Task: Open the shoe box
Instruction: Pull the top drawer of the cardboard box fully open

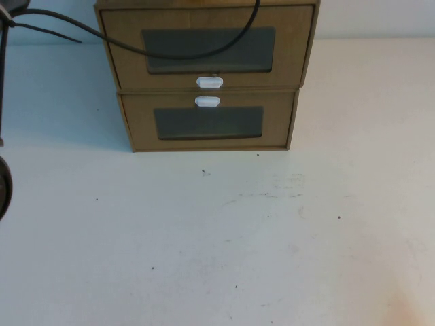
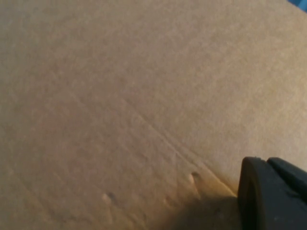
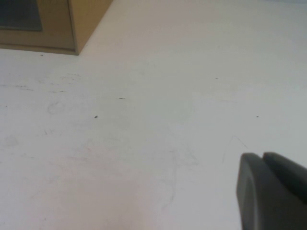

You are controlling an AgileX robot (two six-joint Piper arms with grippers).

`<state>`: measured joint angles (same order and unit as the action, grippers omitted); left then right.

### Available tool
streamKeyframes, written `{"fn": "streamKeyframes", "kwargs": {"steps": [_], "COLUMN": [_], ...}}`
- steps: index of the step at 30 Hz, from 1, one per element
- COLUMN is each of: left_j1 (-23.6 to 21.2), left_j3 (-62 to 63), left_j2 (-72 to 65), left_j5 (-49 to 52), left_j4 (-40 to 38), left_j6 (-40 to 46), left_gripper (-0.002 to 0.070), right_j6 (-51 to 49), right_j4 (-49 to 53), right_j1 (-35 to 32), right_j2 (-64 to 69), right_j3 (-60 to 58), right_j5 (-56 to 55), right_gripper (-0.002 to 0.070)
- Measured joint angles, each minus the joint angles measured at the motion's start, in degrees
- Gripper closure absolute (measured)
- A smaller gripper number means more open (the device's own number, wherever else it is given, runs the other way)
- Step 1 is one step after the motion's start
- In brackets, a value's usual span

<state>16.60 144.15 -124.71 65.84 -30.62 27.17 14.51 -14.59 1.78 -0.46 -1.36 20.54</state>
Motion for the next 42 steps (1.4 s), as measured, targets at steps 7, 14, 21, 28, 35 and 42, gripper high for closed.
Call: {"fn": "streamKeyframes", "kwargs": {"steps": [7,14,21,28,35,42], "left_j1": [0.00,0.00,0.00,0.00,0.00,0.00], "left_j3": [0.00,0.00,0.00,0.00,0.00,0.00], "left_j2": [0.00,0.00,0.00,0.00,0.00,0.00], "left_j5": [-0.13,-0.13,-0.13,-0.13,-0.13,0.24], "left_j4": [-0.13,-0.13,-0.13,-0.13,-0.13,-0.13], "left_j6": [0.00,0.00,0.08,0.08,0.08,0.08], "left_gripper": [0.0680,0.0680,0.0680,0.0680,0.0680,0.0680], "right_j6": [0.00,0.00,0.00,0.00,-1.00,0.90], "right_j4": [0.00,0.00,-7.89,-31.84,-43.20,-41.96], "right_j1": [0.00,0.00,0.00,0.00,0.00,0.00], "right_j2": [0.00,0.00,0.00,0.00,0.00,12.37], "right_j3": [0.00,0.00,0.00,0.00,0.70,16.46], "right_j5": [0.00,0.00,-7.63,-21.04,-21.09,-3.61], "right_gripper": [0.0690,0.0690,0.0689,0.0690,0.0689,0.0690]}}
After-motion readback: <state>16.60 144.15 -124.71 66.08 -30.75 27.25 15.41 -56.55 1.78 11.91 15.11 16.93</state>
